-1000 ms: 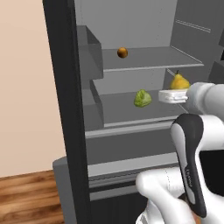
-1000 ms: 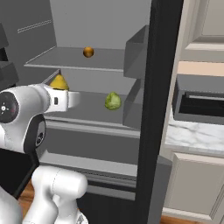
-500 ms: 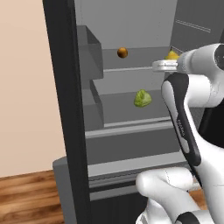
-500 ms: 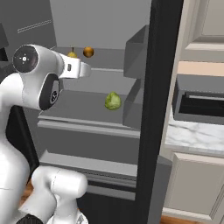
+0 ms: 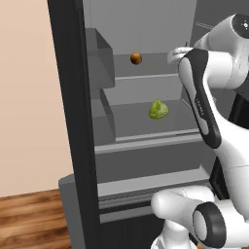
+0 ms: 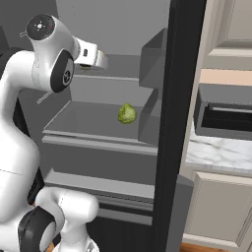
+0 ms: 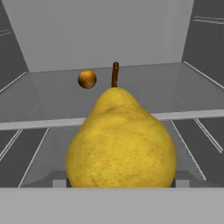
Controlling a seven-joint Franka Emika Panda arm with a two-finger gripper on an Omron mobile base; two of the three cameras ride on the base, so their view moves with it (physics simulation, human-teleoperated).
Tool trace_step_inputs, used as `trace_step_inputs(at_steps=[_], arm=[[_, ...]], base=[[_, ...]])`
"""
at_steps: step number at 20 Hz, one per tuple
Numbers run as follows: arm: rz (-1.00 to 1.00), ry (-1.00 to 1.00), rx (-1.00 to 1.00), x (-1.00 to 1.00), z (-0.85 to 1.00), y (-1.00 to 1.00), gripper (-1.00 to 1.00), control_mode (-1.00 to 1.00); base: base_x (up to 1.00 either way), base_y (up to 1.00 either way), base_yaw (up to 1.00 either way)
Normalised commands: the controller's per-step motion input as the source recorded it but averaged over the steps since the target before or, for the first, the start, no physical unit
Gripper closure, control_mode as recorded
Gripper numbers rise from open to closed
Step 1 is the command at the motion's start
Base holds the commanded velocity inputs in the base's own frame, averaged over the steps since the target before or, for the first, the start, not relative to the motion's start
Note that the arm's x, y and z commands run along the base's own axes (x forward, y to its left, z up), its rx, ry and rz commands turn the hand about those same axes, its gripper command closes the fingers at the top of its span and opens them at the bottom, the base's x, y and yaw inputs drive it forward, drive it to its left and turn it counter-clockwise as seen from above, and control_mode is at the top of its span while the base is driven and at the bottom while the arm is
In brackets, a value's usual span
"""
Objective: Place the pear in the correct fridge rack based on whether it is a fruit or vegetable. Finally, close the fridge door.
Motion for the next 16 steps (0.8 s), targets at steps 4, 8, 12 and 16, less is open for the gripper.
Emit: trace_step_inputs(at_steps=[4, 8, 12, 16], arm=[[0.00, -0.04, 0.00, 0.78, -0.28, -0.07, 1.00, -1.00], [0.00, 0.00, 0.00, 1.00, -0.06, -0.08, 1.00, -1.00], [0.00, 0.01, 0.00, 1.00, -0.01, -0.06, 1.00, -1.00], [0.00, 0.08, 0.00, 1.00, -0.03, -0.11, 1.00, -1.00]], base=[[0.00, 0.00, 0.00], [0.00, 0.00, 0.00], [0.00, 0.00, 0.00], [0.00, 0.00, 0.00]])
